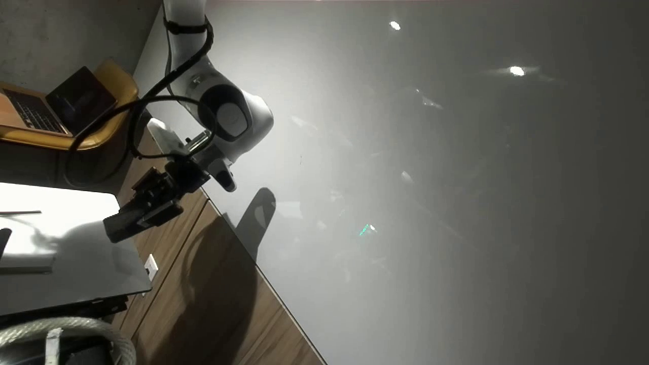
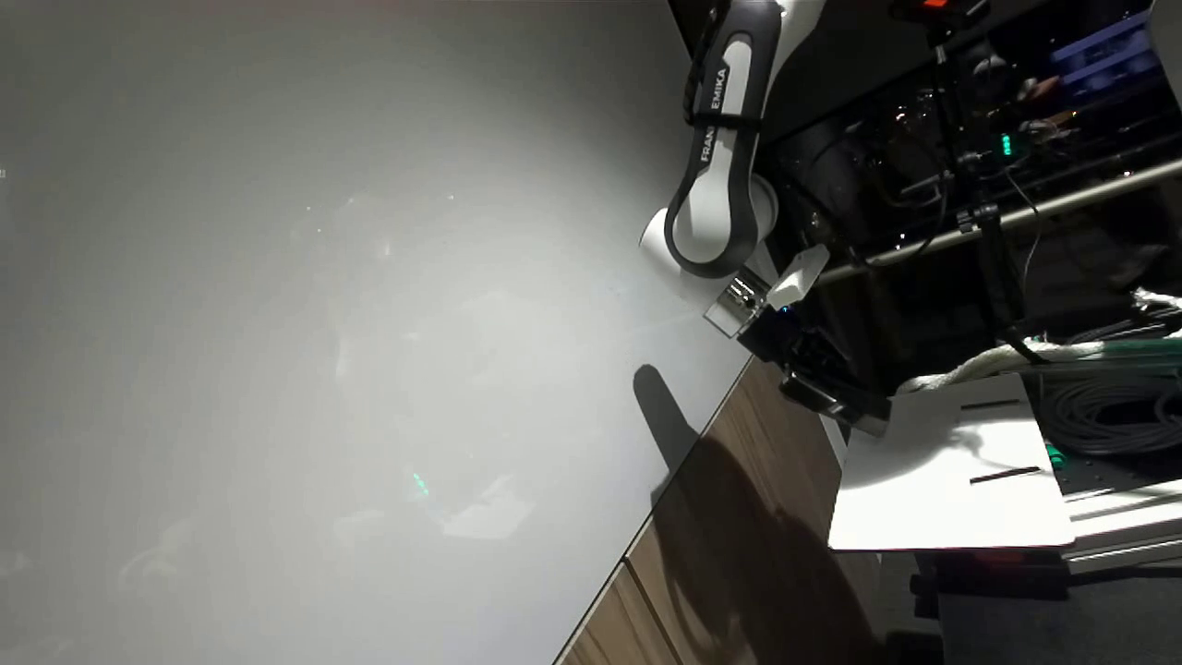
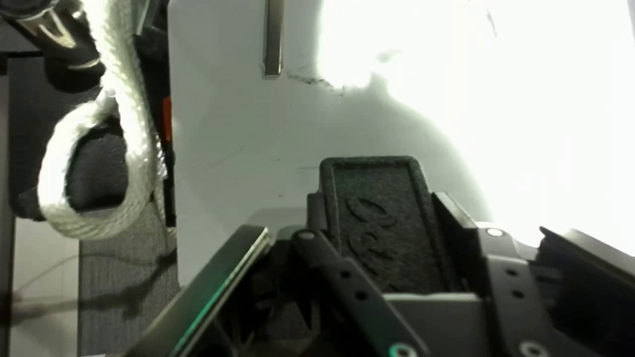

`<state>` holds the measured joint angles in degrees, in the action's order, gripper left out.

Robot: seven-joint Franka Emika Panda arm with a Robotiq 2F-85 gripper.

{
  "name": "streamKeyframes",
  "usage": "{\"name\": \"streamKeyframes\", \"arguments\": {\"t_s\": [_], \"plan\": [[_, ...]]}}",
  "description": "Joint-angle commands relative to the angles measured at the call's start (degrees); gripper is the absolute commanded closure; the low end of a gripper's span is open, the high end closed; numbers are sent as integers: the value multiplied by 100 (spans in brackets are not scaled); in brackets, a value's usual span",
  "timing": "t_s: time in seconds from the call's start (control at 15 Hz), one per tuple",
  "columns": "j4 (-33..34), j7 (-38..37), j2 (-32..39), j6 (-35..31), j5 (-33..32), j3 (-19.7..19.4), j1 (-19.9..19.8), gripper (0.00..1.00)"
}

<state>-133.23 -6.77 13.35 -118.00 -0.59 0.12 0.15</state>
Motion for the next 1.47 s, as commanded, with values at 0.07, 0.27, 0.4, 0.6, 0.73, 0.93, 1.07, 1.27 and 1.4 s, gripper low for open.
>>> {"name": "streamKeyframes", "arguments": {"t_s": [0.07,0.27,0.4,0.6,0.73,0.93,1.07,1.27,1.4], "plan": [[206,310,459,267,439,31,-59,70],[266,388,681,385,550,71,-33,70],[351,416,763,544,550,107,6,70],[449,453,854,701,566,195,82,70],[516,439,933,770,523,247,128,70],[607,407,1010,835,450,268,191,67],[676,369,1043,843,401,241,225,19],[785,355,1125,845,369,216,230,2],[866,355,1186,855,362,209,227,0]]}}
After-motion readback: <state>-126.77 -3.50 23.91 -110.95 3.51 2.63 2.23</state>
